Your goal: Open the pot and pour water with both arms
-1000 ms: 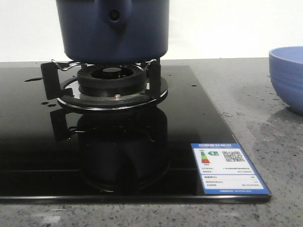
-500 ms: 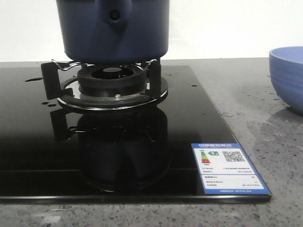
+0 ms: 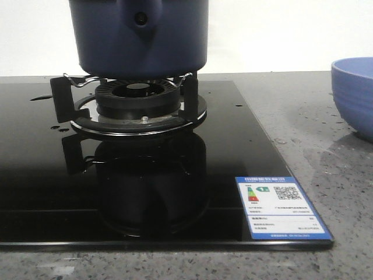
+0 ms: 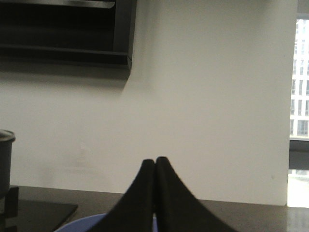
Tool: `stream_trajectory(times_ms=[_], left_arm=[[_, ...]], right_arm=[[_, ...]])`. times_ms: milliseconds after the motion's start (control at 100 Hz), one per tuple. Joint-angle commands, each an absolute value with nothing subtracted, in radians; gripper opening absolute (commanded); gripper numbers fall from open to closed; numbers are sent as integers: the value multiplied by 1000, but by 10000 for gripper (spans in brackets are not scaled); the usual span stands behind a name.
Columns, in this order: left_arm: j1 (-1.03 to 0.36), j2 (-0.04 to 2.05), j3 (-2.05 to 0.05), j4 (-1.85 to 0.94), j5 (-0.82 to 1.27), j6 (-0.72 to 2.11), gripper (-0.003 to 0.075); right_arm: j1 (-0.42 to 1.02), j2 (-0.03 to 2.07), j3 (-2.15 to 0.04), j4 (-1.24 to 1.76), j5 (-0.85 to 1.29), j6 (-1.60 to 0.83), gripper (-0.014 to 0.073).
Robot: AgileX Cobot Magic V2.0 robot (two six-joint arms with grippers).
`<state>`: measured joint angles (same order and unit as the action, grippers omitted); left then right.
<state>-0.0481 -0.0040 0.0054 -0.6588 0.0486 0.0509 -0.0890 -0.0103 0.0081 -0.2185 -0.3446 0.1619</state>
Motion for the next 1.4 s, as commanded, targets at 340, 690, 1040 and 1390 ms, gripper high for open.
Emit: stream_trajectory(times_ms=[340,690,1040,1390], left_arm=[[-52,-21,-52,-950,-11,54,-20],[-63,282,-432,-632,511,308,-20],[-388,558,-573,-1332,696,1023,-20],[-459,778,-705,-1521,721,1382,13]], right_arm=[[-94,-15,-111,234,-31,226,-62],[-94,265,-529,236,740,220,-62],[13,426,-671,763,987,-169,-66],[69,427,-679,894,818,-692,-48]])
